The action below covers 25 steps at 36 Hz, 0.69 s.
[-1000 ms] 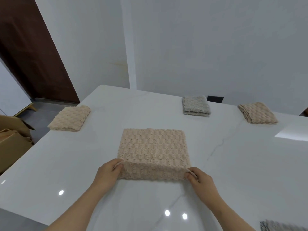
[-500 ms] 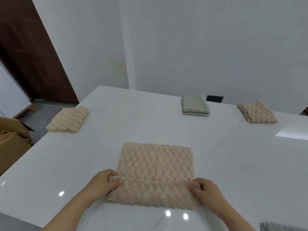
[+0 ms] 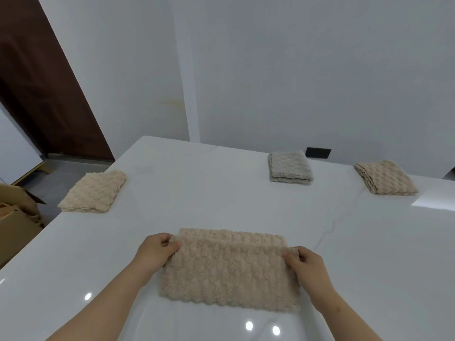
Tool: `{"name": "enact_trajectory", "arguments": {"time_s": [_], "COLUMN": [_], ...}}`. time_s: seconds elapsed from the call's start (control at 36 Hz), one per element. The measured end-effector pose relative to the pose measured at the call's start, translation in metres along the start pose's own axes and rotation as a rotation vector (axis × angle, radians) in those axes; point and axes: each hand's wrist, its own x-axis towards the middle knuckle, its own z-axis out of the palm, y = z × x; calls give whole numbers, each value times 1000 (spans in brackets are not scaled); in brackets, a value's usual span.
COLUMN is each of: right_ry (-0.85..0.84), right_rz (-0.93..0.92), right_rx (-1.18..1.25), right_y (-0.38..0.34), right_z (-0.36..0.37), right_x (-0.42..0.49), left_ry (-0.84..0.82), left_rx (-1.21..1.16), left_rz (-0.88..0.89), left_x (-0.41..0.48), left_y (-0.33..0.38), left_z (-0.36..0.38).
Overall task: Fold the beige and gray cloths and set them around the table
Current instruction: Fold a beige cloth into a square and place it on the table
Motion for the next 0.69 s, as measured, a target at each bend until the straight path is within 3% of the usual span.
{"name": "enact_trajectory", "arguments": {"time_s": [0.42,0.69], "right_ry": [52,134], "right_rz": [42,-21], "right_rx": [-8,-259], "right_y": [-4,2], "right_z": [13,24], "right_x": [44,55], "left_ry": [65,170], "left_rx": [99,329], "left_rz": [-26,-14], "left_x": [45,51], "left_y": [2,-3], "left_z": [16,28]}}
